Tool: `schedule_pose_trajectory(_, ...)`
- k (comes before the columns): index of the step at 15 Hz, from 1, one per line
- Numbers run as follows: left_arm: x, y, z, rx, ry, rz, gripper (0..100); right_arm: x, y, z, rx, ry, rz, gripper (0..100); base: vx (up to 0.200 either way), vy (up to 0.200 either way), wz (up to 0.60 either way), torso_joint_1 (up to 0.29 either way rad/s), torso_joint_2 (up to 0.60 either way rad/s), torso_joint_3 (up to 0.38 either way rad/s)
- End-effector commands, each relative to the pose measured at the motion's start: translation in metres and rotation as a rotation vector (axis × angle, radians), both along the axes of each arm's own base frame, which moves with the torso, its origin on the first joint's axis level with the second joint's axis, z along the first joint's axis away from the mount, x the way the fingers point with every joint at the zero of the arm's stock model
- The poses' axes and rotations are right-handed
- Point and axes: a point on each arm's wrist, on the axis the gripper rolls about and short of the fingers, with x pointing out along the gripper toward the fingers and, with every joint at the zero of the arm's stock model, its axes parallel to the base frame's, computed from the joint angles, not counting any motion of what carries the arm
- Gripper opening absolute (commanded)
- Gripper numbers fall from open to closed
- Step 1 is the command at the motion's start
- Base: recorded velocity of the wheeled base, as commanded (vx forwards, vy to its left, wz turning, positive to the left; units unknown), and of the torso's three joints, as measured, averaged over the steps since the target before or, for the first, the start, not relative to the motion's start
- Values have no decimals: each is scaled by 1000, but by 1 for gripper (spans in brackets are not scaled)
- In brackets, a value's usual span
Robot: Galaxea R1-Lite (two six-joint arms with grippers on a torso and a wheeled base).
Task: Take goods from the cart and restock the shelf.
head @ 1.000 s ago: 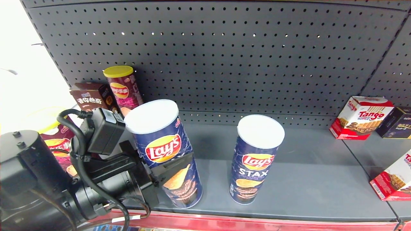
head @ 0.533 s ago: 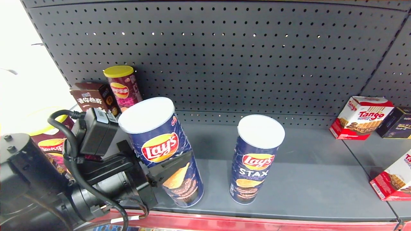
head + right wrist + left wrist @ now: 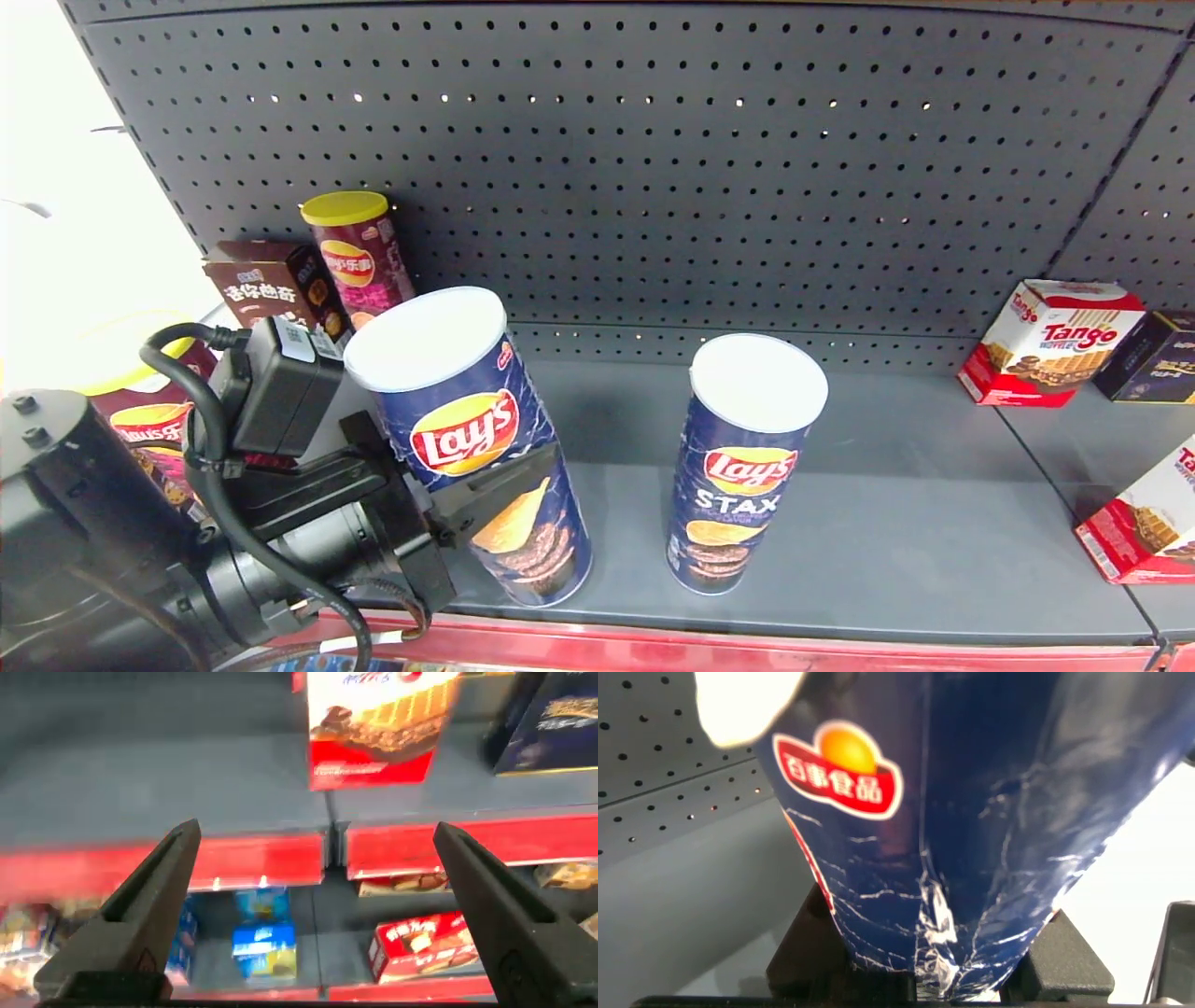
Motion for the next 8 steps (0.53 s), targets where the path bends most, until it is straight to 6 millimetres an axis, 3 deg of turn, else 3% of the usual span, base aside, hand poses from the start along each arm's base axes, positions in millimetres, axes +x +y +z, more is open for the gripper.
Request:
schedule_pose_trajectory(1, 0, 0, 0, -1, -1, 3, 0, 0, 0, -2, 6, 18, 11, 100, 0, 0, 0, 0, 0, 0)
schedule_pose_trajectory(8, 6, -3, 14, -25, -44, -1, 0, 0, 0, -2, 6, 14, 14, 100, 0, 0, 0, 0, 0, 0)
